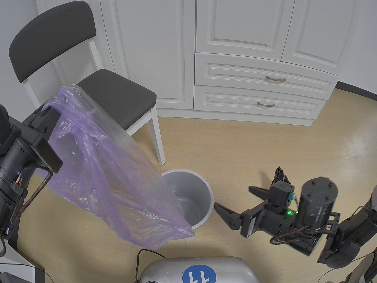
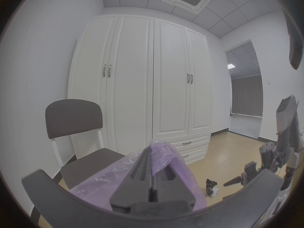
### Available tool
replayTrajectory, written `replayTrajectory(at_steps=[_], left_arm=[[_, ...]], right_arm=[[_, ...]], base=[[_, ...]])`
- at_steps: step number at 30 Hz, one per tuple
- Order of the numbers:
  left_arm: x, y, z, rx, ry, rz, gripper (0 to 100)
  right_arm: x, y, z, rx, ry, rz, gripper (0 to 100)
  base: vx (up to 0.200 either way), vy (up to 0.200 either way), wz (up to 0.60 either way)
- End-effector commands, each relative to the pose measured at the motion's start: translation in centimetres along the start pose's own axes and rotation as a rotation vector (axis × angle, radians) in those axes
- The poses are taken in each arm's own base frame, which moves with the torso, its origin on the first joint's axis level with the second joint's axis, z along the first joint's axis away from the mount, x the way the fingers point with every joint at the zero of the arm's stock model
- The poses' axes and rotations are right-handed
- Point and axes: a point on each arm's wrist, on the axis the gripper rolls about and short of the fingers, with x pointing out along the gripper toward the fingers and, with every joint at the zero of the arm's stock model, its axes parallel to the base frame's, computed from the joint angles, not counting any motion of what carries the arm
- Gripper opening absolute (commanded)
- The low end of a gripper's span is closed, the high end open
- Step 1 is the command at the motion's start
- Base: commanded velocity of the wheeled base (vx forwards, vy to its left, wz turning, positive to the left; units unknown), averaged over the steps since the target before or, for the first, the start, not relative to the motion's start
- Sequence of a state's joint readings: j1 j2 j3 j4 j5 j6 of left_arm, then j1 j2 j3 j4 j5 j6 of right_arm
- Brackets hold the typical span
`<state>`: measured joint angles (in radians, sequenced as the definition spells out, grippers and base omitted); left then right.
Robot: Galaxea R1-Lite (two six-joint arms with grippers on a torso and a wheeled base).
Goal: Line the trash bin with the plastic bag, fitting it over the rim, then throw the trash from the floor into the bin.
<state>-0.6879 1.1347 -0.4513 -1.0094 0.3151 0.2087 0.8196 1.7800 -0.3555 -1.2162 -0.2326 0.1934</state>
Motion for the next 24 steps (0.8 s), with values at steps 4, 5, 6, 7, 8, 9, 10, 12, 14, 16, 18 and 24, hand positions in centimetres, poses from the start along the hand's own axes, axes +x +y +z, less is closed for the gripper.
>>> replayTrajectory(at_steps=[4, 5, 6, 7, 8, 9, 10, 12, 14, 16, 18, 24], left_arm=[[0.2, -0.2, 0.3, -0.007, -0.011, -0.011, 0], [0.3, -0.2, 0.3, -0.005, -0.011, -0.011, 0], [0.3, -0.2, 0.3, -0.005, -0.009, -0.011, 0], [0.3, -0.3, 0.3, -0.005, -0.009, -0.011, 0], [0.4, -0.3, 0.3, -0.006, -0.009, -0.011, 0], [0.4, -0.3, 0.2, -0.006, -0.008, -0.012, 0], [0.5, -0.3, 0.2, -0.005, -0.005, -0.012, 0], [0.8, -0.4, 0.0, 0.002, 0.003, -0.008, 0], [1.1, -0.5, 0.0, 0.003, 0.006, -0.006, 0], [1.2, -0.5, 0.0, 0.002, 0.002, -0.005, 0], [1.5, -0.6, 0.0, -0.002, -0.011, -0.002, 0], [3.0, -0.7, -0.5, -0.005, -0.033, 0.033, 0]], right_arm=[[2.3, 3.7, -1.5, 0.154, 0.138, 0.050, 100], [2.3, 4.0, -1.2, 0.177, 0.167, 0.047, 100], [2.3, 4.4, -0.8, 0.207, 0.196, 0.041, 100], [2.3, 4.7, -0.2, 0.242, 0.215, 0.036, 100], [2.3, 5.0, 0.4, 0.272, 0.235, 0.030, 100], [2.2, 5.5, 1.2, 0.311, 0.263, 0.023, 100], [2.2, 5.8, 1.8, 0.338, 0.286, 0.014, 100], [2.3, 6.6, 2.8, 0.403, 0.326, -0.004, 100], [2.6, 7.3, 2.8, 0.446, 0.355, -0.018, 100], [2.7, 7.8, 2.1, 0.446, 0.379, -0.018, 100], [2.6, 8.3, 1.0, 0.423, 0.410, -0.017, 100], [2.1, 9.1, -0.8, 0.389, 0.460, 0.012, 100]], base=[[0.000, 0.000, 0.00], [0.000, 0.000, 0.00], [0.000, 0.000, 0.00], [0.000, 0.000, 0.00], [0.000, 0.000, 0.00], [0.000, 0.000, 0.00], [0.000, 0.000, 0.00], [0.000, 0.000, 0.00], [0.000, 0.000, 0.00], [0.000, 0.000, 0.00], [0.000, 0.000, 0.00], [0.000, 0.000, 0.00]])
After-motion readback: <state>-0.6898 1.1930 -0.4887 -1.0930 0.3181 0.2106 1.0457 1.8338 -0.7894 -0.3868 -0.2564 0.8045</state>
